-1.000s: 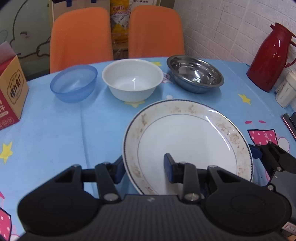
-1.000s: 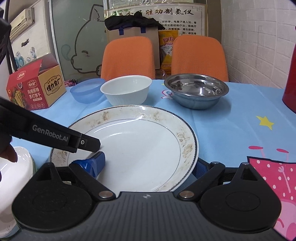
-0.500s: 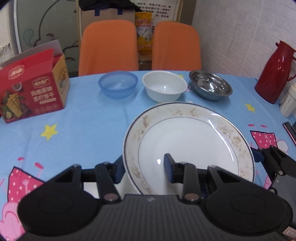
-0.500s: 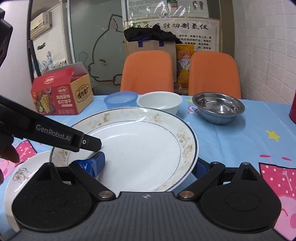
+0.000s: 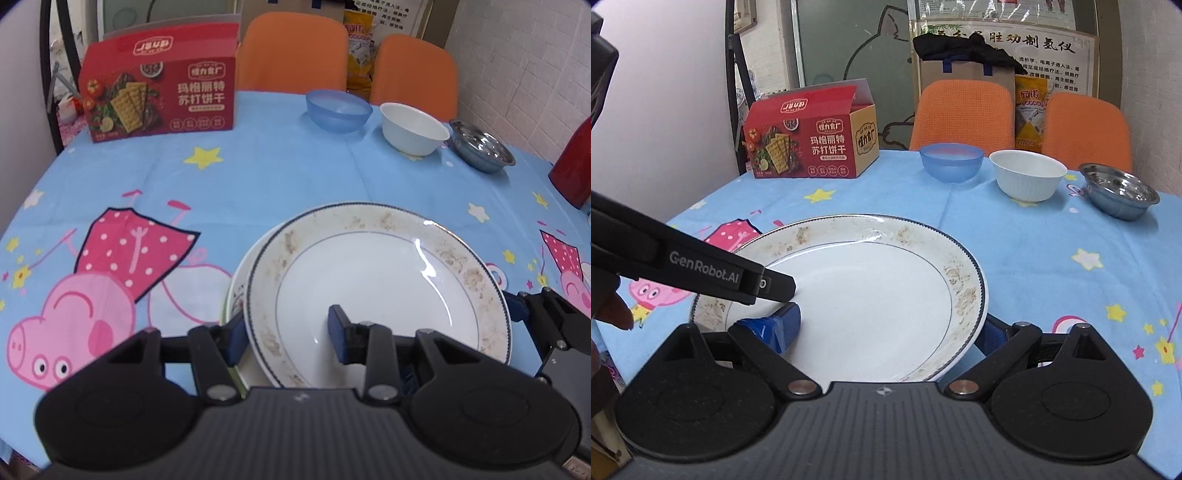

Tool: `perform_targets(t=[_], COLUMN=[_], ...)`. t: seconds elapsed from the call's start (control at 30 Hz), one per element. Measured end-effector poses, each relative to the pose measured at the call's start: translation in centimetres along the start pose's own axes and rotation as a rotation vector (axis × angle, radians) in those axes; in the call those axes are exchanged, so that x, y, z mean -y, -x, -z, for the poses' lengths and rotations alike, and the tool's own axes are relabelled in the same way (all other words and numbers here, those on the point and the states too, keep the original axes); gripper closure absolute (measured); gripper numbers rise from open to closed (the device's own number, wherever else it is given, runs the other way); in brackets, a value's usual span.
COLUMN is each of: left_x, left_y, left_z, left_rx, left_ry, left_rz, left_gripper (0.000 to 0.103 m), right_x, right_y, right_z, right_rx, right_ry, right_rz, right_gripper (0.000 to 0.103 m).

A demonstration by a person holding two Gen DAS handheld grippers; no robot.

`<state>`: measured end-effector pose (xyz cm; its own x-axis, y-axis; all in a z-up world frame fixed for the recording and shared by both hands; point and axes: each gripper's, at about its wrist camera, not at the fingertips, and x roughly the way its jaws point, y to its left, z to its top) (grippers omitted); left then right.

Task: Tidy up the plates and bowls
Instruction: 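Carry the three-plate stack with the left tool toward the table edge, then lower the plate stack onto the table and open the left tool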

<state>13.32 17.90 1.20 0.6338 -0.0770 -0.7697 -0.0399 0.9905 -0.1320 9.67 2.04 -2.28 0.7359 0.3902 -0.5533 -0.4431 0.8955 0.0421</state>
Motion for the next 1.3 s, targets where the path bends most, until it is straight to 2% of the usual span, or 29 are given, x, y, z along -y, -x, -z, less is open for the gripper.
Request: perform_targets(t=[0.17,0.27,0.3,0.33,0.4,0.5,0.6,0.73,0.83,1.3], left_x=[-0.2,-1.0,-1.2,-1.5,-1.7,-1.4,-1.5,-1.0,0.1,8.6], left_y=[0.3,0.9,1.3,1.6,2.2,3.6,4.7,5.2,4.6,-0.3], left_z=[0.5,0.7,0.7,0.6,0.5,0.4,0.1,-0.7,-1.5,-4.0], left_rx=[0.017,0.019,0.021,0.026,0.039,0.098,0.126,0.161,0.152,0.071], left_ry=[0.002,0.014,0.017,0.022,0.025,-0.013,-0.023,-0.025,-0.038,-0.180], left_rz=[0.018,0.047,0.056,0.064,0.056,-0.003,-0.002,-0.008,0.015,0.110], left_gripper=[0.065,0.061,0.048,0.039,0.038,0.037,0.034,0.033,0.033,0.031], right_x=[-0.2,0.7,0.8,0.9,1.1,1.3,1.5,3.2,5.1,16.2], right_y=[-0.1,-0.2,0.0,0.2,0.6,1.1,1.4,2.0,2.2,3.6], right_z=[0.2,0.3,0.3,0.2,0.0,-0.2,-0.4,-0.6,-0.7,1.1], right_rx=[-0.025,-0.034,-0.026,-0.016,-0.001,0.017,0.033,0.045,0.042,0.005], right_ry=[0.017,0.007,0.010,0.021,0.021,-0.005,0.002,-0.061,-0.118,-0.300], right_rz=[-0.008,-0.046,-0.031,-0.020,-0.030,-0.039,-0.025,-0.033,-0.024,0.178], right_gripper=[0.018,0.021,0.021,0.021,0.021,0.021,0.020,0.019,0.019,0.019])
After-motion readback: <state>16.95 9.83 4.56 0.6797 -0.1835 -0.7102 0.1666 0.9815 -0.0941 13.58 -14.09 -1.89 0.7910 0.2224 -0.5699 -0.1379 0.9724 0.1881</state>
